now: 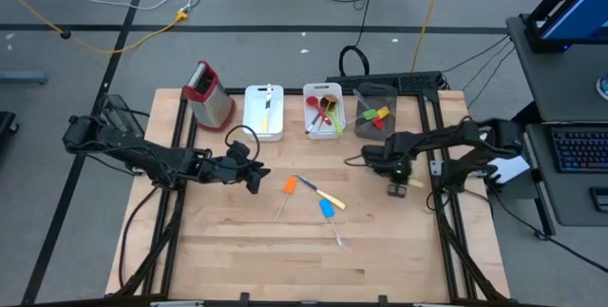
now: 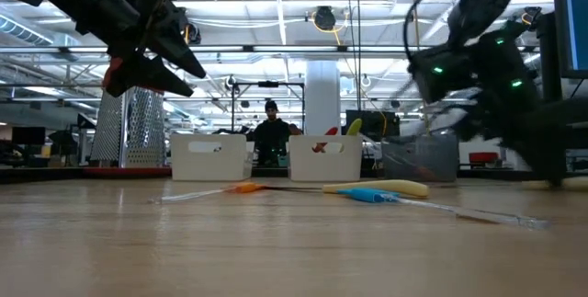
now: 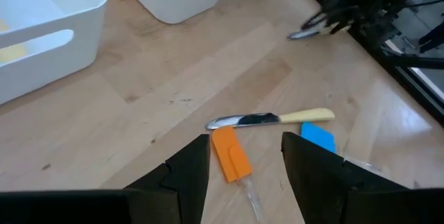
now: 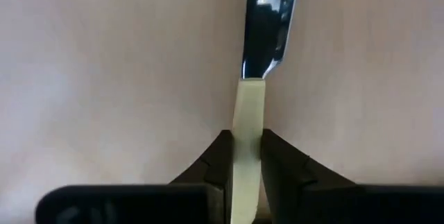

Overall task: Pick & Place Kitchen Items
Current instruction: Put the right yellow knife into the left white bin

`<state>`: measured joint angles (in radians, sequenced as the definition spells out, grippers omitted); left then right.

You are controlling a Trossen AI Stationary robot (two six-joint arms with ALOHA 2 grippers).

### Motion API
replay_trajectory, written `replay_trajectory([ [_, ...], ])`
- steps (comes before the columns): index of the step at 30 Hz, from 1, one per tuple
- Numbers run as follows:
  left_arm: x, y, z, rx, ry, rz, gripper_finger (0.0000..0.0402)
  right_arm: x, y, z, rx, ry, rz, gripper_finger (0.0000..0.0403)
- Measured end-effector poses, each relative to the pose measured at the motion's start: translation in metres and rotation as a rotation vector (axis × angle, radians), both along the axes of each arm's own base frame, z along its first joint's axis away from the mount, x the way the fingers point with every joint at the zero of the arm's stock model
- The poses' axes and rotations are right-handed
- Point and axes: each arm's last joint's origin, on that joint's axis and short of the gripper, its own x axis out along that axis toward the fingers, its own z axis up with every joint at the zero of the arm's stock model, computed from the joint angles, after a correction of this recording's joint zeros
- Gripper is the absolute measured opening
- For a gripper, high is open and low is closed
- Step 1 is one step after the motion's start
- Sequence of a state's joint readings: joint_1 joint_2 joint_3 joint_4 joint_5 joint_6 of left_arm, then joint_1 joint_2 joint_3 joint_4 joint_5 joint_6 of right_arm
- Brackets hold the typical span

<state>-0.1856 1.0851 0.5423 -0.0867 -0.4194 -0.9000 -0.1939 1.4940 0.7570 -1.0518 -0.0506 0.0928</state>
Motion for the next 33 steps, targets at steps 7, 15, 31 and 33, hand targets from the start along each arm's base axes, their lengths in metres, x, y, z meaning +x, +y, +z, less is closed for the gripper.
replay_trajectory([
  [7, 0.0, 0.0, 0.0, 0.012, 0.006, -0.008, 0.0184, -0.005, 0.002, 0.016, 0.061, -0.076, -0.056, 0.0042],
  [15, -0.001, 0.0, -0.001, 0.082, 0.045, -0.066, 0.0184, -0.005, 0.005, 0.02, 0.167, -0.118, -0.095, 0.0042],
  [31, -0.015, 0.001, -0.017, -0.007, 0.242, -0.024, 0.0184, 0.02, 0.002, 0.048, 0.685, -0.39, -0.231, 0.0042],
  [33, -0.016, 0.002, -0.017, -0.002, 0.251, -0.027, 0.0184, 0.029, -0.003, 0.055, 0.737, -0.474, -0.267, 0.0042],
])
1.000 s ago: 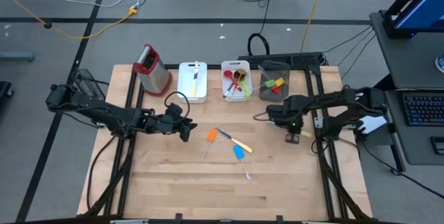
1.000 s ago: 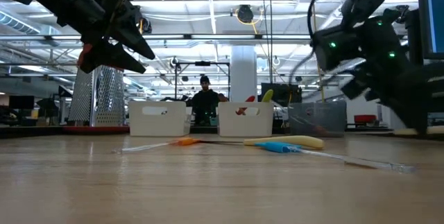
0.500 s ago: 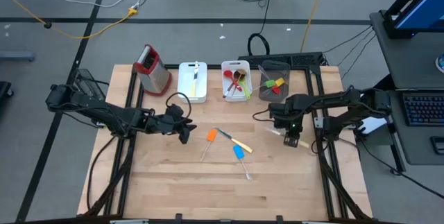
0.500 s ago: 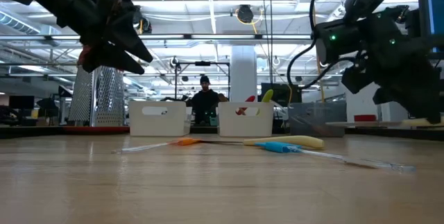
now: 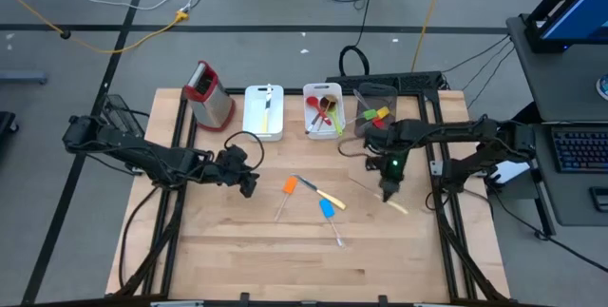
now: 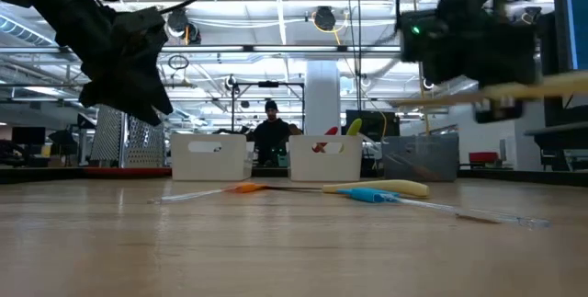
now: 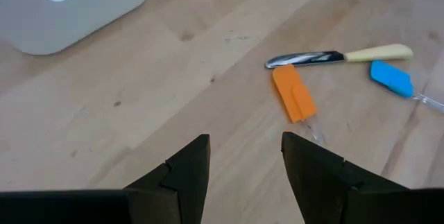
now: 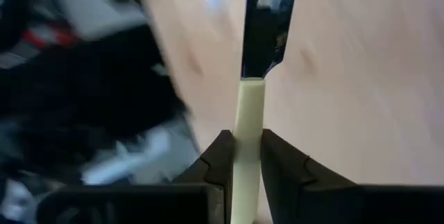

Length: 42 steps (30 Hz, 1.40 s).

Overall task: Pick & Place Kitchen Items
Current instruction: Put the right yellow knife into the left white bin

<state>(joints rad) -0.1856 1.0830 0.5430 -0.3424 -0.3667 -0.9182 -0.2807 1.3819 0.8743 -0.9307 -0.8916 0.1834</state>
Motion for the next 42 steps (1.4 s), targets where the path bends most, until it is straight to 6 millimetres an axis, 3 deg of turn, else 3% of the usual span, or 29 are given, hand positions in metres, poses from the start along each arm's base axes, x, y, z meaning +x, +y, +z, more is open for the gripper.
replay_trajectory([
  [8, -0.007, 0.002, 0.015, 0.052, -0.063, -0.069, 0.0184, 0.052, -0.019, 0.038, 0.181, -0.345, -0.207, 0.0042],
  [13, -0.007, 0.001, 0.036, 0.095, -0.23, -0.166, 0.0184, 0.079, -0.029, 0.074, 0.228, -0.644, -0.331, 0.0042],
  [17, 0.0, -0.001, 0.053, 0.172, -0.401, -0.223, 0.0184, 0.091, -0.034, 0.087, 0.241, -0.811, -0.431, 0.0042],
  [28, 0.014, 0.001, 0.088, 0.285, -0.776, -0.258, 0.0184, 0.11, -0.041, 0.063, 0.046, -0.889, -0.606, 0.0042],
  [42, 0.052, 0.022, 0.082, 0.095, -0.914, -0.046, 0.0184, 0.118, -0.024, 0.059, -0.302, -1.011, -0.672, 0.0042],
])
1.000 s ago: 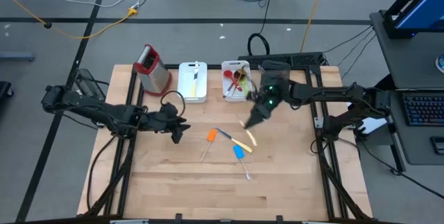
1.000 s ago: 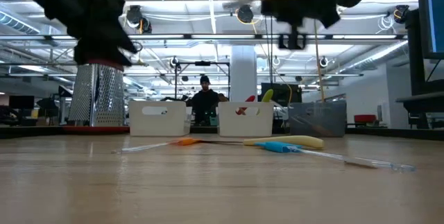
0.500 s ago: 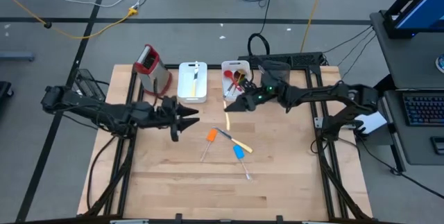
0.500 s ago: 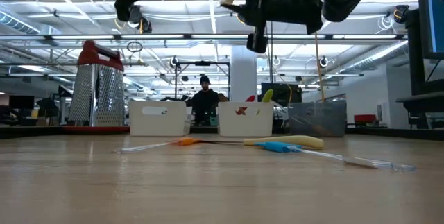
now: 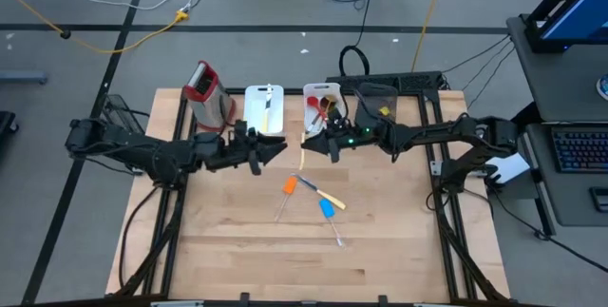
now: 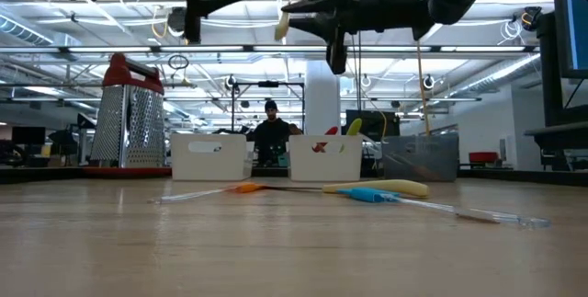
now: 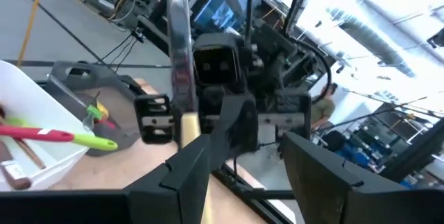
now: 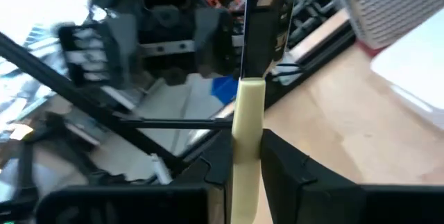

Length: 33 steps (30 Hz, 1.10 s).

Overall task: Pick & Place Kitchen Items
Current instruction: Put the right yellow knife into the left white bin

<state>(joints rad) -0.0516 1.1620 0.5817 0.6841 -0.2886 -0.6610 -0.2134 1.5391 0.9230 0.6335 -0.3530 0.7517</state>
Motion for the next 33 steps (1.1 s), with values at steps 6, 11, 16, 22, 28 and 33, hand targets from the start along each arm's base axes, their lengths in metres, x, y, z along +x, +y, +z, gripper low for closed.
replay_trajectory([
  [6, 0.021, 0.005, 0.008, 0.036, 0.011, 0.026, 0.0184, 0.0, 0.001, -0.004, -0.063, 0.031, -0.05, 0.0042],
  [11, 0.029, 0.013, 0.006, 0.101, 0.111, 0.056, 0.0184, 0.0, 0.0, -0.006, -0.095, 0.048, -0.048, 0.0042],
  [16, 0.028, 0.023, -0.002, 0.061, 0.191, 0.079, 0.0184, 0.0, 0.002, -0.006, -0.098, 0.043, 0.024, 0.0042],
  [22, 0.031, 0.024, -0.007, 0.055, 0.209, 0.03, 0.0184, -0.001, 0.002, -0.008, -0.113, 0.06, 0.034, 0.0042],
  [28, 0.033, 0.023, -0.01, 0.003, 0.202, 0.01, 0.0184, -0.001, 0.001, -0.008, -0.111, 0.06, 0.056, 0.0042],
  [33, 0.038, 0.023, -0.011, -0.038, 0.166, -0.019, 0.0184, -0.001, 0.001, -0.008, -0.102, 0.062, 0.056, 0.0042],
])
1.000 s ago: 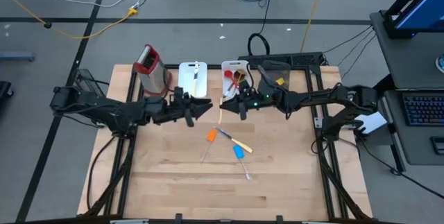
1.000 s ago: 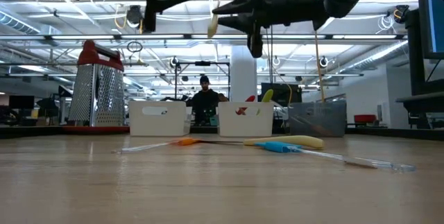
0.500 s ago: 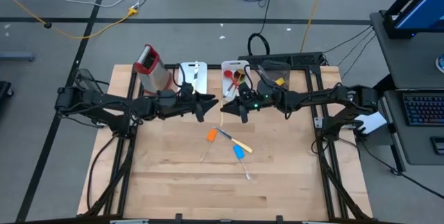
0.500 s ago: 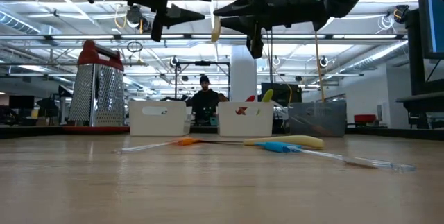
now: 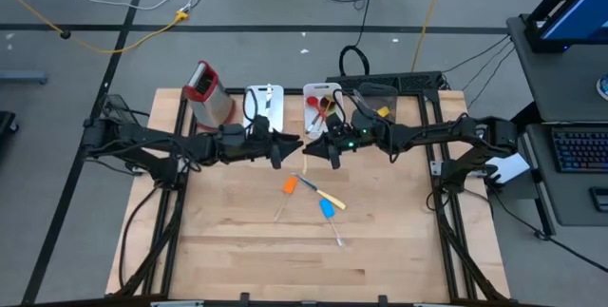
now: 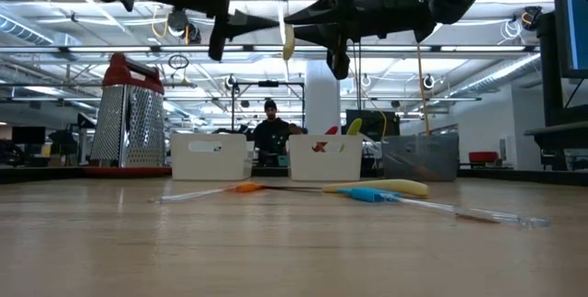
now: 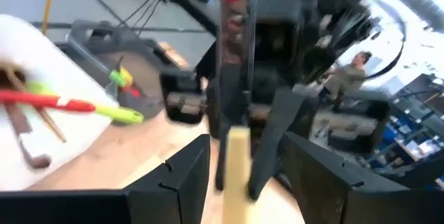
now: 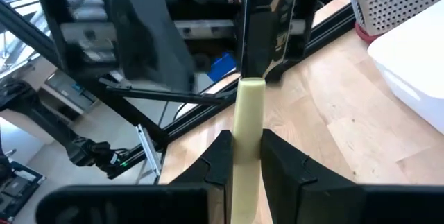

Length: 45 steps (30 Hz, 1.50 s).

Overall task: Pick & Place Kitchen Items
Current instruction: Put the right yellow knife into the left white bin

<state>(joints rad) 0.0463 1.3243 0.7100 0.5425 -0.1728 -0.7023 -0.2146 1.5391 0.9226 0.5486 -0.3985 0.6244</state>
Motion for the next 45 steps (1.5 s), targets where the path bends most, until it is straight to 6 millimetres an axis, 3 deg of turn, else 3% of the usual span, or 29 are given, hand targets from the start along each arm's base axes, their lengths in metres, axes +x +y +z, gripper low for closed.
replay_trajectory([
  [17, 0.011, -0.001, -0.013, -0.11, -0.013, -0.02, 0.0184, 0.0, 0.001, 0.0, 0.038, 0.003, 0.019, 0.0042],
  [45, 0.01, 0.0, -0.012, -0.147, -0.025, -0.005, 0.0184, 0.0, 0.001, 0.001, 0.038, -0.001, 0.018, 0.0042],
])
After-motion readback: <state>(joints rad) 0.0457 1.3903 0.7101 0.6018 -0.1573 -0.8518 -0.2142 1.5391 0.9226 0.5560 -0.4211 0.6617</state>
